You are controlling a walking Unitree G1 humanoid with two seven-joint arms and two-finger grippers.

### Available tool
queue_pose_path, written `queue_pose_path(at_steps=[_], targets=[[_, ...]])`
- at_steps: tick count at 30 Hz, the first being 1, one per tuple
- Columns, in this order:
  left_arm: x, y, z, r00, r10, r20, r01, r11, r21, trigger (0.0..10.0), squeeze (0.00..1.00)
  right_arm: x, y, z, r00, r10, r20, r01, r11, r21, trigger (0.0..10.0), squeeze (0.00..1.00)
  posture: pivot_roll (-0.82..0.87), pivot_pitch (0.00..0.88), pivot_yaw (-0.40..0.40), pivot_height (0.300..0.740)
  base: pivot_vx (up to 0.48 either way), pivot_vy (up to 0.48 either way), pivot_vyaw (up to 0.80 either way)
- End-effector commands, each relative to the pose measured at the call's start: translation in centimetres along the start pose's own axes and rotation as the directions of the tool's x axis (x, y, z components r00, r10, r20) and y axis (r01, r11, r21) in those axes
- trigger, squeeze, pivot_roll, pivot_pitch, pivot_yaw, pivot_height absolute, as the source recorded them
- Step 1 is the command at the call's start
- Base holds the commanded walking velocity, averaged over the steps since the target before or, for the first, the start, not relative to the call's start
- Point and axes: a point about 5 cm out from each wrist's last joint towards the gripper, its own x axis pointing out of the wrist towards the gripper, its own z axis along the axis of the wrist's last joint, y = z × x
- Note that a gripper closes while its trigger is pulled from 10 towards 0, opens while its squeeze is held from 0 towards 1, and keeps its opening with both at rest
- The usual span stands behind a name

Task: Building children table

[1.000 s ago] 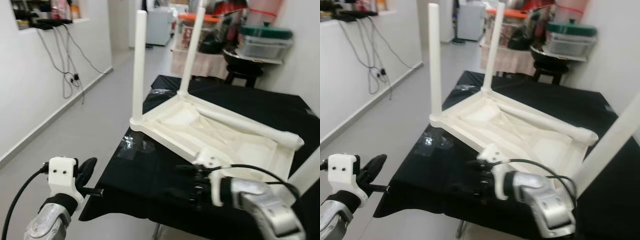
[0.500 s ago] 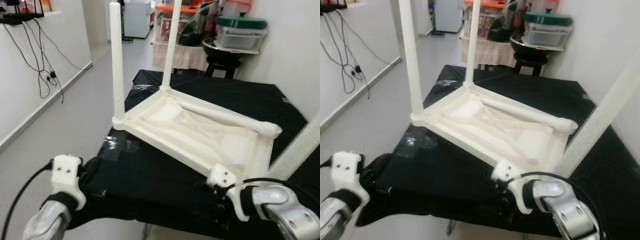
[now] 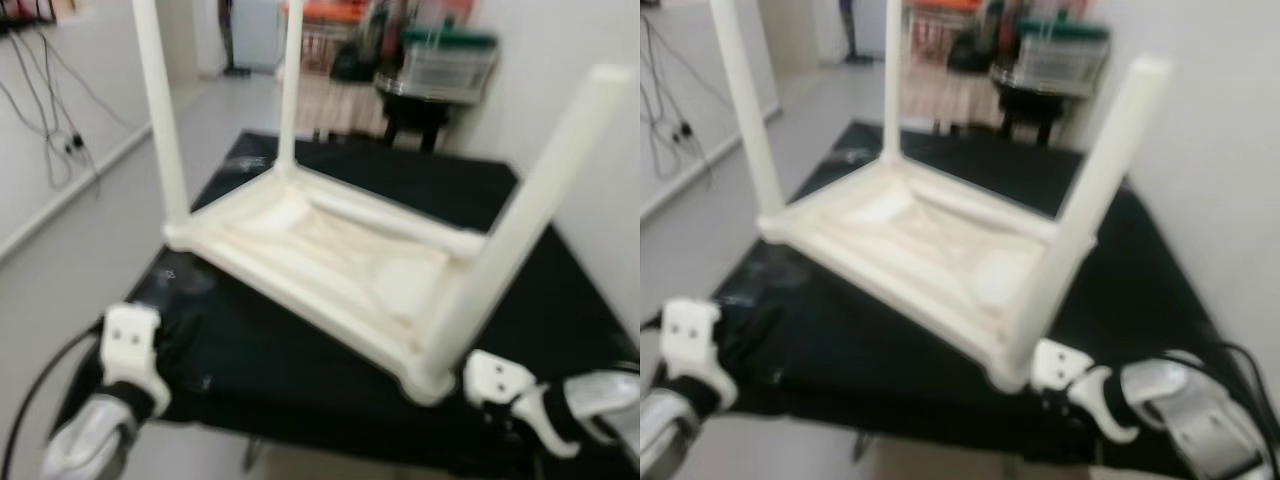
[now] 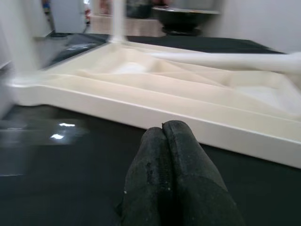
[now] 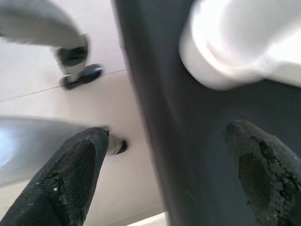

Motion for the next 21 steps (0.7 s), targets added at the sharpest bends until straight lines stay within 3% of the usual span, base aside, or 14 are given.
queue_pose_path(at_steps=[1,2,3,8,9,13,15,16,18,21], targets=[[0.0,-0.5,-0.2,1.000,-0.029,-0.007,0.029,1.000,-0.008,10.0,0.00,0.3,-0.3,0.3,0.999,-0.028,0.023,0.029,1.000,-0.007,10.0,0.00,0.04,0.000,-0.069,0.740,0.000,0.000,0.00],[0.0,-0.5,-0.3,1.000,-0.029,-0.010,0.029,1.000,-0.006,10.0,0.00,0.6,-0.6,1.0,0.996,-0.051,0.068,0.053,0.998,-0.026,10.0,0.00,0.04,0.000,-0.066,0.740,0.000,0.000,0.00],[0.0,-0.6,-0.3,0.999,-0.034,-0.013,0.034,0.999,-0.005,10.0,0.00,1.4,-1.0,2.7,0.982,-0.067,0.174,0.074,0.997,-0.032,10.0,0.00,0.04,0.000,-0.068,0.740,0.000,0.000,0.00],[0.0,-0.8,-0.4,0.999,-0.051,-0.015,0.051,0.999,-0.004,10.0,0.00,2.2,-1.0,4.9,0.955,-0.028,0.294,0.045,0.998,-0.052,10.0,0.00,0.04,0.000,-0.069,0.740,0.000,0.000,0.00],[-0.1,-0.8,-0.4,0.998,-0.061,-0.016,0.061,0.998,-0.006,10.0,0.00,2.7,-0.8,7.3,0.913,0.021,0.407,0.017,0.996,-0.090,10.0,0.00,0.05,0.000,-0.068,0.740,0.000,0.000,0.00],[-0.1,-0.8,-0.4,0.998,-0.062,-0.016,0.062,0.998,-0.006,10.0,0.00,2.7,-0.8,7.6,0.909,0.025,0.416,0.016,0.995,-0.095,10.0,0.00,0.05,0.000,-0.068,0.740,0.000,0.000,0.00],[-0.1,-1.0,-0.4,0.997,-0.070,-0.019,0.070,0.998,-0.003,10.0,0.00,3.4,-0.8,10.2,0.863,0.046,0.503,0.022,0.991,-0.129,10.0,0.00,0.05,0.000,-0.068,0.740,0.000,0.000,0.00],[-0.1,-1.0,-0.4,0.997,-0.070,-0.019,0.070,0.998,-0.003,10.0,0.00,3.4,-0.8,10.2,0.863,0.046,0.503,0.022,0.991,-0.129,10.0,0.00,0.05,0.000,-0.068,0.740,0.000,0.000,0.00],[-0.2,-1.2,-0.5,0.997,-0.071,-0.019,0.072,0.997,0.001,10.0,0.00,5.2,-1.6,13.1,0.833,0.021,0.553,0.078,0.985,-0.156,10.0,0.00,0.06,0.000,-0.072,0.740,0.000,0.000,0.00],[-0.3,-1.2,-0.5,0.997,-0.070,-0.020,0.070,0.998,0.006,10.0,0.00,7.0,-1.8,15.6,0.829,0.005,0.559,0.123,0.974,-0.191,10.0,0.00,0.07,0.000,-0.079,0.740,0.000,0.000,0.00]])
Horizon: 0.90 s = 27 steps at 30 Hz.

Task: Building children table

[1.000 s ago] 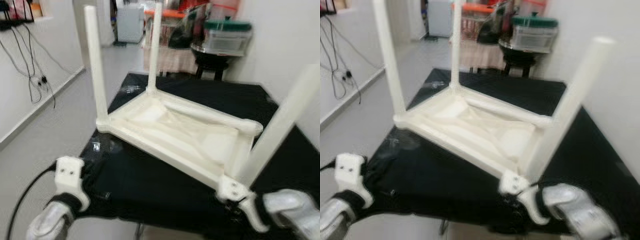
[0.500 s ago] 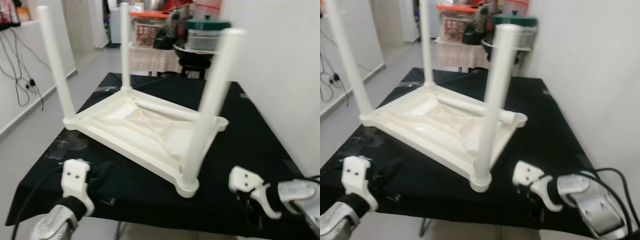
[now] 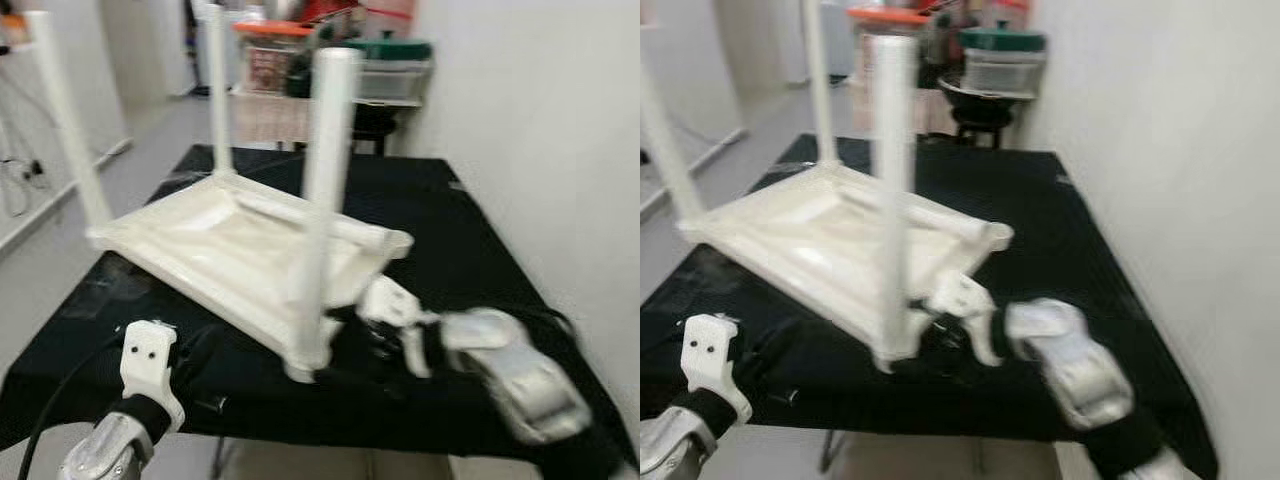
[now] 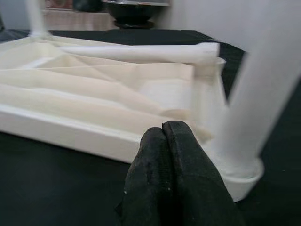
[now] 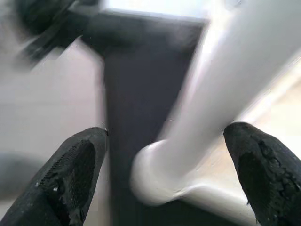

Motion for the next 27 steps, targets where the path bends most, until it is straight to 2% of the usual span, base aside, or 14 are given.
queue_pose_path(at_steps=[1,2,3,4,6,8,11,12,16,18,20,27], targets=[[-0.3,-0.1,-0.1,1.000,0.001,-0.007,-0.001,1.000,0.017,10.0,0.00,1.6,0.1,0.6,1.000,-0.004,0.006,0.004,0.999,-0.043,10.0,0.00,0.08,0.000,-0.081,0.740,0.000,0.000,0.00],[-0.3,-0.1,-0.1,1.000,0.001,-0.007,-0.001,1.000,0.017,10.0,0.00,1.6,0.1,0.6,1.000,-0.004,0.006,0.004,0.999,-0.043,10.0,0.00,0.08,0.000,-0.081,0.740,0.000,0.000,0.00],[-0.3,-0.1,-0.1,1.000,0.001,-0.007,-0.001,1.000,0.020,10.0,0.00,2.8,0.6,1.9,0.998,0.031,0.053,-0.028,0.998,-0.057,10.0,0.00,0.08,0.000,-0.085,0.740,0.000,0.000,0.00],[-0.3,-0.1,-0.1,1.000,0.001,-0.007,-0.001,1.000,0.020,10.0,0.00,2.8,0.6,1.9,0.998,0.031,0.053,-0.028,0.998,-0.057,10.0,0.00,0.08,0.000,-0.085,0.740,0.000,0.000,0.00],[-0.4,-0.3,-0.1,1.000,0.003,-0.009,-0.002,1.000,0.025,10.0,0.00,4.2,1.8,3.6,0.987,0.117,0.114,-0.107,0.990,-0.087,10.0,0.00,0.10,0.000,-0.095,0.740,0.000,0.000,0.00],[-0.5,-0.3,-0.1,1.000,0.004,-0.010,-0.004,1.000,0.029,10.0,0.00,4.5,2.4,3.8,0.980,0.161,0.118,-0.149,0.983,-0.106,10.0,0.00,0.10,0.000,-0.096,0.740,0.000,0.000,0.00],[-0.6,-0.3,-0.2,1.000,0.009,-0.012,-0.008,0.999,0.033,10.0,0.00,4.4,2.7,2.9,0.974,0.217,0.062,-0.207,0.969,-0.133,10.0,0.00,0.10,0.000,-0.100,0.740,0.000,0.000,0.00],[-0.6,-0.3,-0.2,1.000,0.009,-0.012,-0.009,0.999,0.034,10.0,0.00,4.0,2.5,2.1,0.974,0.228,0.013,-0.224,0.963,-0.147,10.0,0.00,0.10,0.000,-0.101,0.740,0.000,0.000,0.00],[-0.6,-0.4,-0.2,1.000,0.010,-0.012,-0.010,0.999,0.035,10.0,0.00,3.3,1.9,0.8,0.964,0.257,-0.065,-0.264,0.952,-0.157,10.0,0.00,0.10,0.000,-0.102,0.740,0.000,0.000,0.00],[-0.5,-0.5,-0.2,1.000,0.007,-0.012,-0.007,0.999,0.038,10.0,0.00,1.2,0.2,-1.2,0.937,0.287,-0.198,-0.318,0.937,-0.146,10.0,0.00,0.10,0.000,-0.105,0.740,0.000,0.000,0.00],[-0.6,-0.5,-0.2,1.000,0.005,-0.011,-0.005,0.999,0.039,10.0,0.00,-0.1,-1.1,-2.3,0.918,0.283,-0.278,-0.329,0.935,-0.134,10.0,0.00,0.10,0.000,-0.108,0.740,0.000,0.000,0.00],[-0.7,-0.7,-0.2,1.000,-0.001,-0.019,0.002,0.998,0.061,10.0,0.00,-0.5,-2.3,-3.1,0.903,0.277,-0.328,-0.328,0.938,-0.112,10.0,0.00,0.11,0.000,-0.114,0.740,0.000,0.000,0.00]])
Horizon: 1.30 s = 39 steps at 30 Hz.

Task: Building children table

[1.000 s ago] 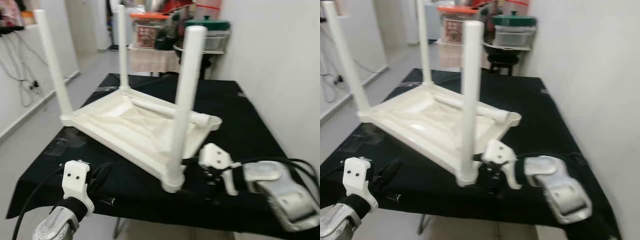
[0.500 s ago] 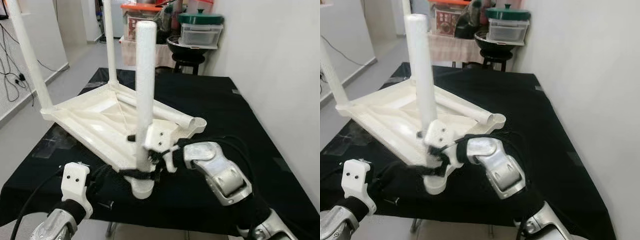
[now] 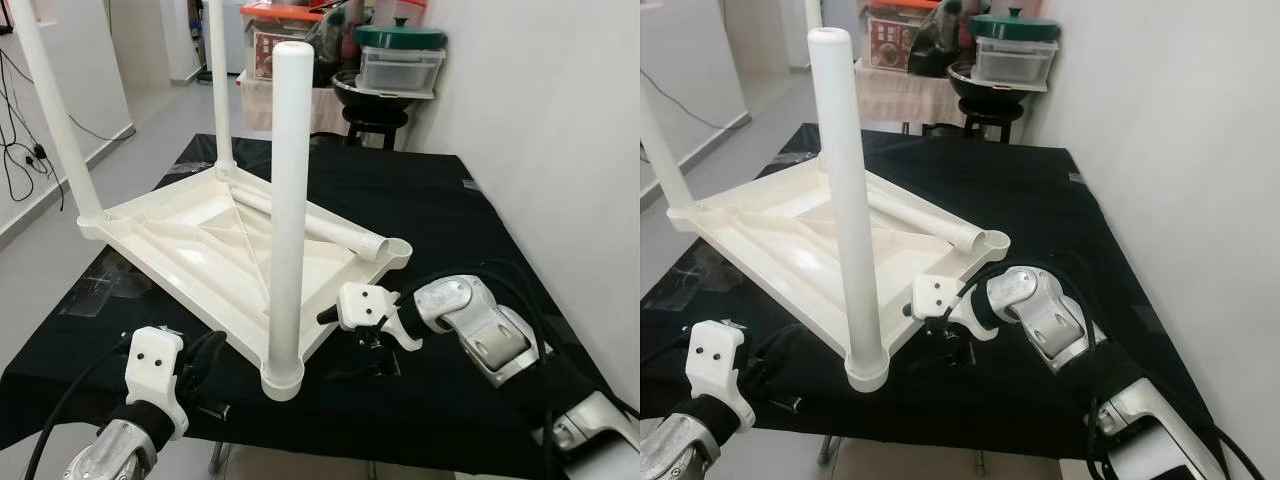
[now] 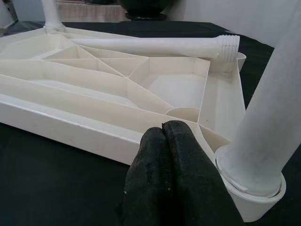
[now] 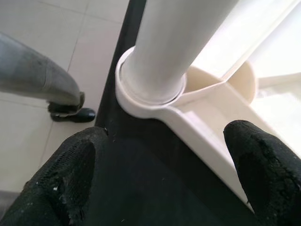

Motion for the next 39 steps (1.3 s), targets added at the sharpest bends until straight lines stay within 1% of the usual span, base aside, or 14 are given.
queue_pose_path(at_steps=[1,4,5,6,7,10,12,15,20,28,30,34,35,39], targets=[[-0.2,-0.3,0.0,1.000,-0.017,-0.010,0.017,0.999,0.031,10.0,0.00,0.0,-0.4,0.4,1.000,0.001,-0.001,-0.001,1.000,-0.024,10.0,0.00,0.11,0.000,-0.114,0.740,0.000,0.000,0.00],[-0.2,-0.5,0.0,0.999,-0.037,-0.015,0.037,0.998,0.045,10.0,0.00,0.3,-0.3,0.6,1.000,0.000,0.016,0.000,1.000,-0.024,10.0,0.00,0.12,0.000,-0.110,0.740,0.000,0.000,0.00],[-0.2,-0.9,0.3,0.997,-0.076,-0.002,0.076,0.997,0.023,10.0,0.35,0.4,-0.3,0.6,1.000,0.008,0.023,-0.007,1.000,-0.028,10.0,0.00,0.12,0.000,-0.107,0.740,0.000,0.000,0.00],[-0.3,-1.2,0.5,0.994,-0.104,0.010,0.104,0.995,0.006,10.0,0.35,0.5,-0.3,0.6,1.000,0.014,0.027,-0.014,0.999,-0.031,10.0,0.00,0.12,0.000,-0.107,0.740,0.000,0.000,0.00],[-0.3,-1.7,0.8,0.989,-0.146,0.019,0.146,0.989,-0.008,10.0,1.00,0.5,-0.2,0.4,1.000,0.017,0.024,-0.016,0.999,-0.031,10.0,0.00,0.12,0.000,-0.102,0.740,0.000,0.000,0.00],[-0.2,-2.3,1.0,0.980,-0.195,0.027,0.196,0.980,-0.029,10.0,1.00,0.5,-0.2,0.2,1.000,0.018,0.018,-0.018,0.999,-0.030,10.0,0.00,0.12,0.000,-0.101,0.740,0.000,0.000,0.00],[0.2,-3.8,1.5,0.954,-0.298,0.024,0.299,0.954,-0.035,10.0,1.00,0.1,-0.4,-0.5,1.000,0.007,-0.007,-0.007,1.000,-0.021,10.0,0.00,0.11,0.000,-0.095,0.740,0.000,0.000,0.00],[0.6,-4.0,1.6,0.951,-0.309,0.021,0.309,0.951,-0.021,10.0,1.00,-0.1,-0.5,-0.7,1.000,0.001,-0.017,-0.002,1.000,-0.017,10.0,0.00,0.11,0.000,-0.093,0.740,0.000,0.000,0.00],[1.7,-3.6,1.9,0.962,-0.272,0.024,0.271,0.962,0.034,10.0,1.00,-0.4,-0.7,-1.0,1.000,-0.009,-0.027,0.009,1.000,-0.011,10.0,0.00,0.10,0.000,-0.093,0.740,0.000,0.000,0.00],[4.8,-3.7,3.4,0.966,-0.246,0.083,0.241,0.968,0.067,10.0,1.00,-0.6,-0.8,-1.1,0.999,-0.017,-0.028,0.017,1.000,-0.010,10.0,0.00,0.09,0.000,-0.086,0.740,0.000,0.000,0.00],[6.1,-3.4,3.2,0.979,-0.192,0.066,0.185,0.977,0.107,10.0,1.00,-0.9,-0.9,-1.1,0.999,-0.025,-0.025,0.025,1.000,-0.010,10.0,0.00,0.08,0.000,-0.079,0.740,0.000,0.000,0.00],[6.6,-3.1,2.9,0.987,-0.153,0.046,0.146,0.982,0.120,10.0,1.00,-0.9,-0.9,-1.2,0.999,-0.029,-0.028,0.029,1.000,-0.011,10.0,0.00,0.07,0.000,-0.077,0.740,0.000,0.000,0.00],[6.7,-2.5,2.8,0.994,-0.104,0.038,0.098,0.988,0.122,10.0,0.00,-1.1,-0.9,-1.3,0.999,-0.032,-0.031,0.031,0.999,-0.009,10.0,0.00,0.07,0.000,-0.076,0.740,0.000,0.000,0.00],[6.7,-1.4,2.7,0.999,-0.019,0.029,0.016,0.993,0.120,10.0,0.00,-1.3,-0.8,-1.4,0.999,-0.034,-0.035,0.033,0.999,-0.008,10.0,0.00,0.07,0.000,-0.076,0.740,0.000,0.000,0.00]])
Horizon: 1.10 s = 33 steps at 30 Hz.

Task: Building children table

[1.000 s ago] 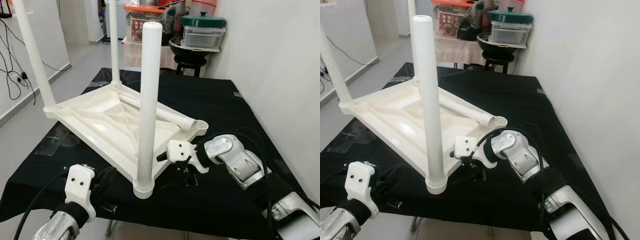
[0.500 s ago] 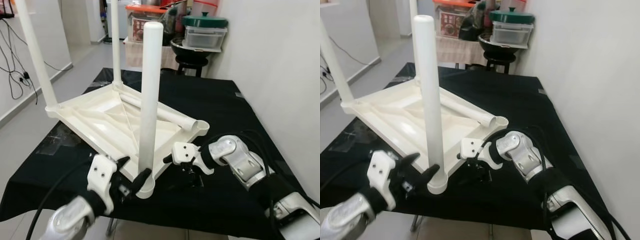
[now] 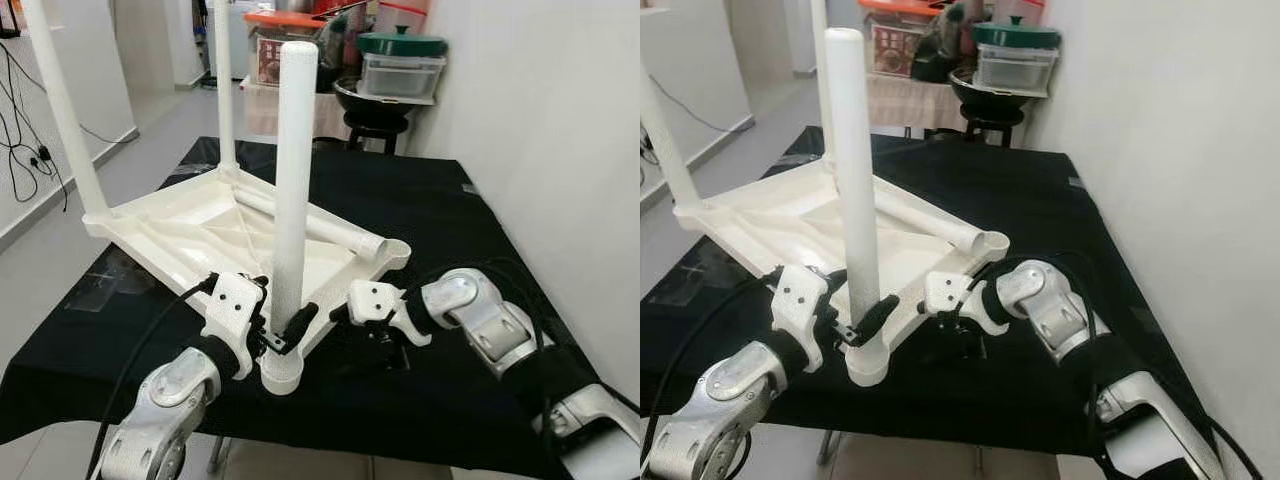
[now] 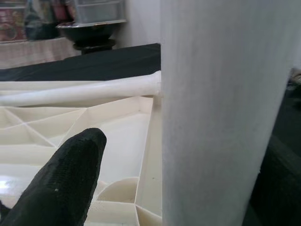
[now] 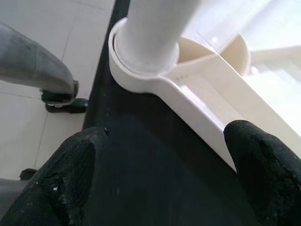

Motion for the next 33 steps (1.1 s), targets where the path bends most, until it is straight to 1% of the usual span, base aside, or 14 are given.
queue_pose_path(at_steps=[1,3,4,6,7,9,12,16,19,21,22,26,30,33], targets=[[-0.4,2.1,-0.5,0.989,0.141,-0.043,-0.140,0.990,0.023,10.0,0.00,-0.4,-0.1,0.1,1.000,-0.004,-0.003,0.004,1.000,-0.019,10.0,0.00,0.07,0.000,-0.077,0.740,0.000,0.000,0.00],[-1.0,3.2,-0.6,0.975,0.217,-0.051,-0.216,0.976,0.012,10.0,0.00,-0.5,-0.1,0.0,1.000,0.003,-0.007,-0.003,1.000,-0.020,10.0,0.00,0.08,0.000,-0.083,0.740,0.000,0.000,0.00],[-1.0,3.2,-0.6,0.975,0.217,-0.051,-0.216,0.976,0.012,10.0,0.00,-0.5,-0.1,0.0,1.000,0.003,-0.007,-0.003,1.000,-0.020,10.0,0.00,0.08,0.000,-0.083,0.740,0.000,0.000,0.00],[-2.2,4.2,-0.8,0.947,0.314,-0.069,-0.314,0.949,0.008,10.0,0.00,-0.6,-0.1,-0.1,1.000,0.016,-0.021,-0.017,1.000,-0.027,10.0,0.00,0.08,0.000,-0.086,0.740,0.000,0.000,0.00],[-2.2,4.2,-0.8,0.947,0.314,-0.069,-0.314,0.949,0.008,10.0,0.00,-0.6,-0.1,-0.1,1.000,0.016,-0.021,-0.017,1.000,-0.027,10.0,0.00,0.08,0.000,-0.086,0.740,0.000,0.000,0.00],[-3.1,4.6,-1.2,0.923,0.374,-0.091,-0.376,0.927,-0.004,10.0,0.00,-0.6,-0.2,-0.2,0.999,0.025,-0.036,-0.026,0.999,-0.038,10.0,0.00,0.09,0.000,-0.094,0.740,0.000,0.000,0.00],[-3.5,4.6,-1.3,0.916,0.389,-0.097,-0.392,0.920,-0.018,10.0,0.00,-0.6,-0.3,-0.2,0.999,0.028,-0.046,-0.030,0.999,-0.045,10.0,0.00,0.09,0.000,-0.094,0.740,0.000,0.000,0.00],[-3.0,2.4,-0.7,0.967,0.251,-0.046,-0.255,0.963,-0.086,10.0,0.00,0.3,-1.1,-0.6,0.991,-0.027,-0.128,0.013,0.995,-0.103,10.0,0.00,0.09,0.000,-0.101,0.740,0.000,0.000,0.00],[-3.0,1.7,-0.6,0.977,0.209,-0.042,-0.212,0.973,-0.093,10.0,0.00,0.8,-1.7,-0.4,0.989,-0.077,-0.127,0.064,0.993,-0.100,10.0,0.00,0.09,0.000,-0.100,0.740,0.000,0.000,0.00],[-3.1,0.8,-0.6,0.986,0.161,-0.042,-0.165,0.981,-0.098,10.0,0.00,1.7,-2.8,-0.2,0.977,-0.165,-0.137,0.155,0.985,-0.080,10.0,0.00,0.09,0.000,-0.100,0.740,0.000,0.000,0.00],[-3.1,0.8,-0.6,0.986,0.161,-0.042,-0.165,0.981,-0.098,10.0,0.00,1.7,-2.8,-0.2,0.977,-0.165,-0.137,0.155,0.985,-0.080,10.0,0.00,0.09,0.000,-0.100,0.740,0.000,0.000,0.00],[-3.8,0.4,-0.7,0.987,0.158,-0.044,-0.161,0.983,-0.083,10.0,0.00,3.5,-3.8,-0.1,0.949,-0.248,-0.193,0.233,0.968,-0.093,10.0,0.00,0.11,0.000,-0.112,0.740,0.000,0.000,0.00],[-4.9,0.2,-0.6,0.985,0.168,-0.041,-0.171,0.982,-0.082,10.0,0.00,5.0,-3.8,0.9,0.958,-0.227,-0.177,0.202,0.968,-0.147,10.0,0.00,0.12,0.000,-0.124,0.740,0.000,0.000,0.00],[-5.1,0.1,-0.6,0.985,0.168,-0.041,-0.170,0.982,-0.083,10.0,0.00,5.3,-3.8,1.1,0.958,-0.224,-0.177,0.197,0.968,-0.158,10.0,0.00,0.12,0.000,-0.124,0.740,0.000,0.000,0.00]])
